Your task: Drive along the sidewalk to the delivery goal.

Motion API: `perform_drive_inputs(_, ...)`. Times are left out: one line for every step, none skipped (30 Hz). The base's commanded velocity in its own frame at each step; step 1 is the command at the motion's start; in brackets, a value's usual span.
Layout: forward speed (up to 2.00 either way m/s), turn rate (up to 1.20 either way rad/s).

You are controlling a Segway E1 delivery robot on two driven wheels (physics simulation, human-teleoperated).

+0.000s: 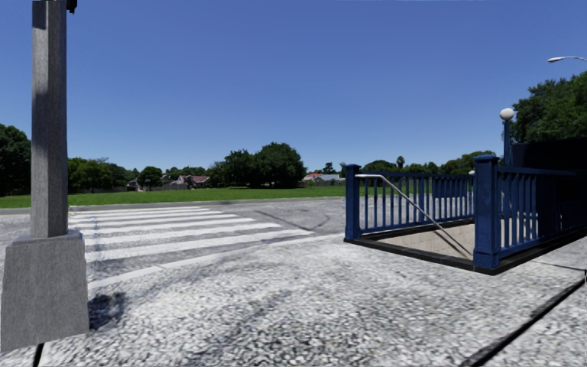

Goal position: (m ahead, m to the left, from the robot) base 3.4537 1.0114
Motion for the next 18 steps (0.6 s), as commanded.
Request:
perform_drive_inputs(1.55,0.00)
perform_drive_inputs(1.55,0.00)
perform_drive_inputs(1.55,0.00)
perform_drive_inputs(1.55,0.00)
perform_drive_inputs(1.55,0.00)
perform_drive_inputs(1.55,0.00)
perform_drive_inputs(1.55,0.00)
perform_drive_inputs(1.55,0.00)
perform_drive_inputs(1.55,0.00)
perform_drive_inputs(1.55,0.00)
perform_drive_inputs(1.55,0.00)
perform_drive_inputs(1.55,0.00)
perform_drive_inputs(1.55,0.00)
perform_drive_inputs(1.55,0.00)
perform_drive_inputs(1.55,0.00)
perform_drive_inputs(1.55,0.00)
perform_drive_inputs(1.55,0.00)
perform_drive_inputs(1.55,0.00)
